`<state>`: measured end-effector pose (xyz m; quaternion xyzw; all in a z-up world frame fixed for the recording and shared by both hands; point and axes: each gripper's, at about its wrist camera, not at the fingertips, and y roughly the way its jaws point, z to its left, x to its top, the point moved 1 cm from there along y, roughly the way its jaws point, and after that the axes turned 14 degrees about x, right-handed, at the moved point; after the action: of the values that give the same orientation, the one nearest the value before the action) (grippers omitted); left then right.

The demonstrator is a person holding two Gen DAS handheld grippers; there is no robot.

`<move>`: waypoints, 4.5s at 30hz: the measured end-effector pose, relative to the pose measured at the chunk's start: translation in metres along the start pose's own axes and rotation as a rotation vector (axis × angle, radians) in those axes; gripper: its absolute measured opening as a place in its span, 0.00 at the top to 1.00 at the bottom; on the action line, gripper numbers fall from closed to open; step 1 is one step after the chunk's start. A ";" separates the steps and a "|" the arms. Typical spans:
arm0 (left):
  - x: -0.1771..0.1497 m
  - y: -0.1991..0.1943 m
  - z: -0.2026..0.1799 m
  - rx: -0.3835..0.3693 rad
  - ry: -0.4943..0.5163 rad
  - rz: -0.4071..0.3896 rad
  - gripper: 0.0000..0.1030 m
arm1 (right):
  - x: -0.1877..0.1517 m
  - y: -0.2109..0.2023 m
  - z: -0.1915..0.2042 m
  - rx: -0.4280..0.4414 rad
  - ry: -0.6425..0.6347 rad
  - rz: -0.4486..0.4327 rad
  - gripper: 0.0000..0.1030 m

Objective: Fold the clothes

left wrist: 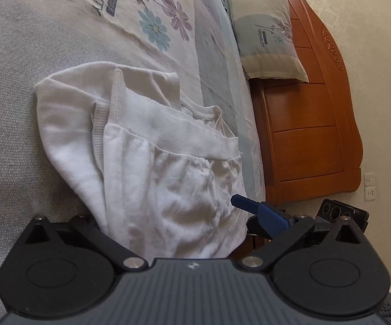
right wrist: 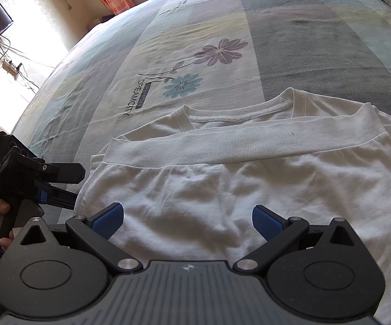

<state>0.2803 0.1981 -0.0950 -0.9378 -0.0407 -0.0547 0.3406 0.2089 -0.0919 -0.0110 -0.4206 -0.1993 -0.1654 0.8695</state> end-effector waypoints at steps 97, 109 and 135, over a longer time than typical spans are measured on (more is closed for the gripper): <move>0.009 0.114 -0.282 0.535 0.189 0.024 0.87 | -0.031 -0.189 -0.176 0.148 0.144 -0.238 0.00; 0.013 0.201 -0.280 0.574 0.155 0.139 0.87 | -0.060 -0.221 -0.218 0.067 0.274 -0.325 0.00; 0.013 0.171 -0.255 0.370 -0.044 0.067 0.26 | -0.056 -0.204 -0.235 0.090 0.298 -0.288 0.00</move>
<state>0.2933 -0.0964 -0.0079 -0.8609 -0.0265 -0.0143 0.5079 0.1164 -0.3934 -0.0356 -0.3195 -0.1337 -0.3391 0.8747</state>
